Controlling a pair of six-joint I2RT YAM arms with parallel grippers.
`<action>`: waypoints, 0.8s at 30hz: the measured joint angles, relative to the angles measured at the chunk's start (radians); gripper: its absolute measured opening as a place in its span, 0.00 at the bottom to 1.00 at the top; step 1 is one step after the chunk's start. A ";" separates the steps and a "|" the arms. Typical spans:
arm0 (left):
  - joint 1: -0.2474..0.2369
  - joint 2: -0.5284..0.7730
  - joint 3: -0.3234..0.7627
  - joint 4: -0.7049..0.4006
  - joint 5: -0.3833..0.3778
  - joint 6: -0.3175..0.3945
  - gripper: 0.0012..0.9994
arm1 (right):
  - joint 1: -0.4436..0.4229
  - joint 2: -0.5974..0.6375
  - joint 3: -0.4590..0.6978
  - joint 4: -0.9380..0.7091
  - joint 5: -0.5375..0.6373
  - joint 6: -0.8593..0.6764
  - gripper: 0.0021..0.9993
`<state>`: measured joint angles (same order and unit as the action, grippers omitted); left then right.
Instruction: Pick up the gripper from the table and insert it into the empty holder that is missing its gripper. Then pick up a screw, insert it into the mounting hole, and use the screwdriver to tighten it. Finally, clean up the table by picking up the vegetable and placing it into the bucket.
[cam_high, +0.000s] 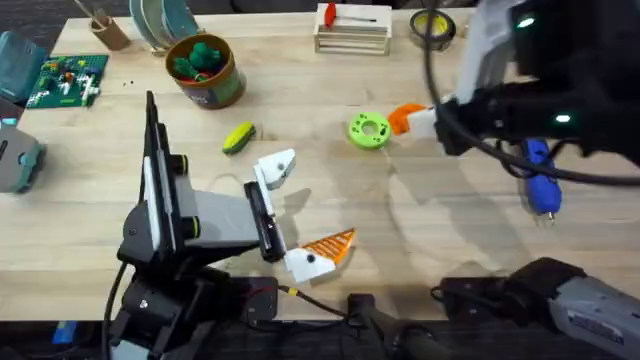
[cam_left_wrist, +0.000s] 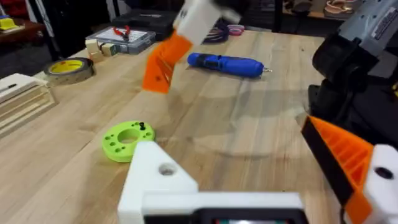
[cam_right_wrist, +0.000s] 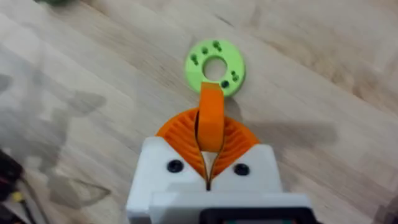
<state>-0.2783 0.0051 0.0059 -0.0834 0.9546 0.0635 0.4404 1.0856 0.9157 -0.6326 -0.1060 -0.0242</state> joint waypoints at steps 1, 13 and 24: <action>0.000 0.000 0.000 0.000 0.000 0.000 0.99 | 0.000 -0.022 0.006 0.000 -0.014 0.012 0.01; 0.000 0.000 0.000 0.000 0.000 0.000 0.99 | 0.000 -0.099 0.015 0.105 -0.267 0.321 0.01; 0.000 0.000 0.000 0.000 0.000 0.000 0.99 | 0.000 -0.128 0.015 0.131 -0.373 0.483 0.01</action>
<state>-0.2783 0.0051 0.0060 -0.0834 0.9549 0.0635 0.4404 0.9574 0.9310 -0.5014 -0.4791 0.4586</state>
